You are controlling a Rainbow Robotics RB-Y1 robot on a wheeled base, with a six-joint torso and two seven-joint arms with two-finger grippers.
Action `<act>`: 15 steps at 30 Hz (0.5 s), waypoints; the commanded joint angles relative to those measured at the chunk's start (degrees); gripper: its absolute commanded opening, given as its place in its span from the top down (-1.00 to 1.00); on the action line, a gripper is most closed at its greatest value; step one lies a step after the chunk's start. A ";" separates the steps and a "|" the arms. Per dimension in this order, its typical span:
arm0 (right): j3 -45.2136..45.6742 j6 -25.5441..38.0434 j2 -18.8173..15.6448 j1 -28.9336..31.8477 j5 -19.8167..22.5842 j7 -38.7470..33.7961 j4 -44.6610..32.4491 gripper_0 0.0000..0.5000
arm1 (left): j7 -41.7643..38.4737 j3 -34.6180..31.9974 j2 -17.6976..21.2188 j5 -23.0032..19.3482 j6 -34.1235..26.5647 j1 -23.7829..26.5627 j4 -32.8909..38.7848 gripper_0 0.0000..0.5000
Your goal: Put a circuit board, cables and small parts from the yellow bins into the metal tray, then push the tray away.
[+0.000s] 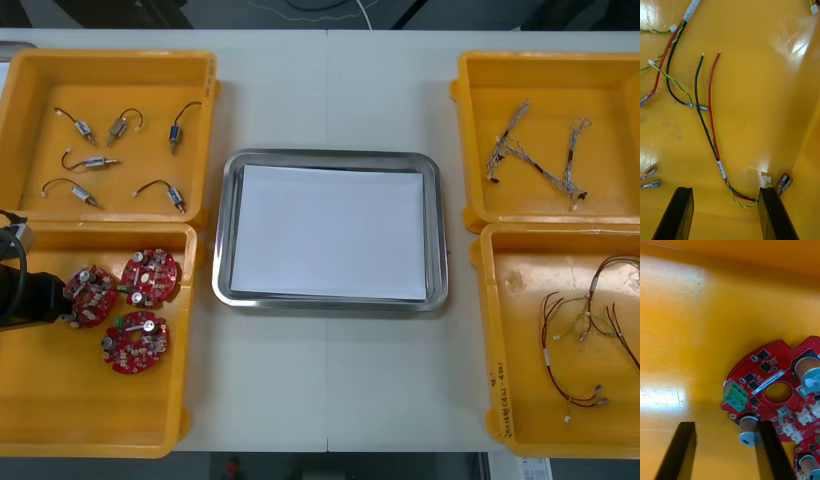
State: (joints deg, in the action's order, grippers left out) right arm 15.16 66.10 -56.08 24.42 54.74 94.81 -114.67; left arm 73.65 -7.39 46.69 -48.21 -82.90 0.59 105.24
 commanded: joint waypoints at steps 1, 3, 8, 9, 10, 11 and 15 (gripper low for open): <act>-2.86 -3.17 -2.72 1.60 0.46 1.69 1.65 -1.00 | -0.79 0.62 0.24 -0.13 0.63 -2.17 0.15 1.00; -4.18 -4.66 -3.42 1.60 0.37 2.05 2.26 -1.00 | -0.88 0.71 0.24 -0.22 0.63 -2.26 0.15 1.00; -6.99 -8.35 -4.12 1.60 -0.33 2.75 3.76 -1.00 | -0.88 0.71 0.24 -0.30 0.63 -2.26 0.23 1.00; -7.78 -9.50 -4.30 1.60 -0.69 2.92 4.37 -1.00 | -0.88 0.71 0.24 -0.22 0.63 -2.26 0.15 1.00; -8.48 -10.73 -4.39 1.60 -1.04 3.01 4.90 -1.00 | -0.88 0.71 0.24 -0.22 0.63 -2.26 0.15 1.00; -8.83 -11.17 -4.39 1.51 -1.21 3.01 5.07 -1.00 | -0.88 0.71 0.24 -0.22 0.63 -2.35 0.15 1.00; -9.71 -12.22 -4.48 1.51 -1.65 3.19 5.69 -1.00 | -0.79 0.71 0.24 -0.22 0.63 -2.26 0.15 1.00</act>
State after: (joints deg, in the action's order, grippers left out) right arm 6.43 54.48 -58.33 24.50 53.74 95.02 -109.18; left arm 73.65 -7.39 46.69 -48.25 -82.84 0.56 105.24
